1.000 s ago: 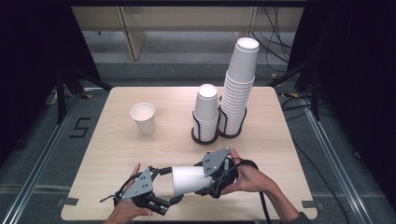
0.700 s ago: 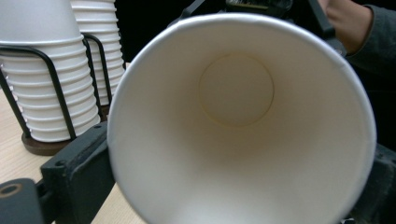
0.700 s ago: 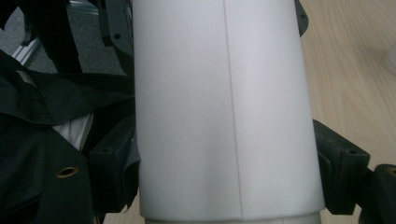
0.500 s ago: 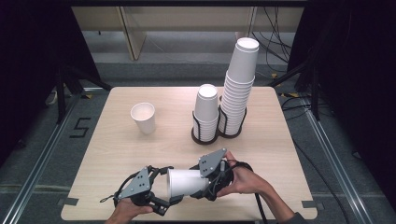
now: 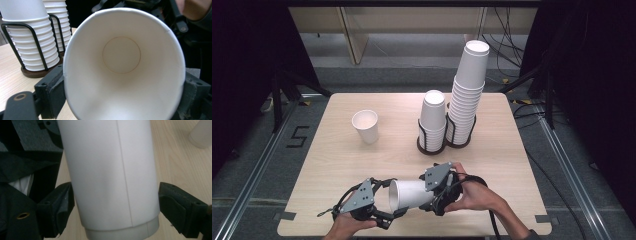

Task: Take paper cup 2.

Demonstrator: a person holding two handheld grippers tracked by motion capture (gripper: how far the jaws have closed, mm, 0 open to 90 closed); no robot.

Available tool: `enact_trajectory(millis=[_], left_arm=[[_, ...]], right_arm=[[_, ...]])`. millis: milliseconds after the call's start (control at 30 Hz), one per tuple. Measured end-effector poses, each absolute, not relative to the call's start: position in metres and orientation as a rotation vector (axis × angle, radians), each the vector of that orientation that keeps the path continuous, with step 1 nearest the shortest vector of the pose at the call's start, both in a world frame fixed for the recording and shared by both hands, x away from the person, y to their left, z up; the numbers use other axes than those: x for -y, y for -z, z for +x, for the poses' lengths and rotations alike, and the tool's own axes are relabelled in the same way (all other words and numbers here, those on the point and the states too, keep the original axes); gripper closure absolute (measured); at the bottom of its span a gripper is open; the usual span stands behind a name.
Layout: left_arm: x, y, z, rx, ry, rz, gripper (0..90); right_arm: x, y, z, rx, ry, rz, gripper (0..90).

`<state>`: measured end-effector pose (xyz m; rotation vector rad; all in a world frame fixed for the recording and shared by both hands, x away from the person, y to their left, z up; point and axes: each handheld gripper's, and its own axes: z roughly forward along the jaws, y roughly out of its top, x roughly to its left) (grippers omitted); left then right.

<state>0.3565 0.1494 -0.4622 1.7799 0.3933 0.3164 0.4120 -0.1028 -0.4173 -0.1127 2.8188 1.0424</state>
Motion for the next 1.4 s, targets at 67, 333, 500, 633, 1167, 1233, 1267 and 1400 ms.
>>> enact_trajectory(millis=[67, 333, 500, 633, 1167, 1233, 1267, 1400], left_arm=[[-0.148, 0.463, 0.356, -0.397, -0.315, 1.792, 13.0], [-0.144, 0.467, 0.356, -0.405, -0.294, 1.848, 11.7], [-0.144, 0.469, 0.358, -0.422, -0.270, 1.794, 7.6], [-0.146, 0.468, 0.360, -0.468, -0.233, 1.699, 4.4], [-0.152, 0.473, 0.366, -0.583, -0.207, 1.650, 6.0], [-0.150, 0.473, 0.365, -0.588, -0.182, 1.635, 7.2], [-0.149, 0.473, 0.365, -0.589, -0.172, 1.630, 8.5], [-0.146, 0.471, 0.361, -0.574, -0.184, 1.596, 6.8]], right_arm=[[0.099, 0.415, 0.405, -2.825, -0.972, -0.117, 16.3], [0.085, 0.423, 0.399, -2.812, -0.799, -0.207, 22.4], [0.082, 0.429, 0.396, -2.818, -0.805, -0.186, 23.9], [0.082, 0.430, 0.399, -2.830, -0.952, -0.155, 24.3], [0.106, 0.419, 0.415, -2.767, -1.208, 0.031, 24.5], [0.104, 0.420, 0.414, -2.770, -1.222, 0.036, 24.4], [0.102, 0.421, 0.413, -2.770, -1.223, 0.032, 24.4], [0.096, 0.427, 0.411, -2.790, -1.245, 0.044, 24.3]])
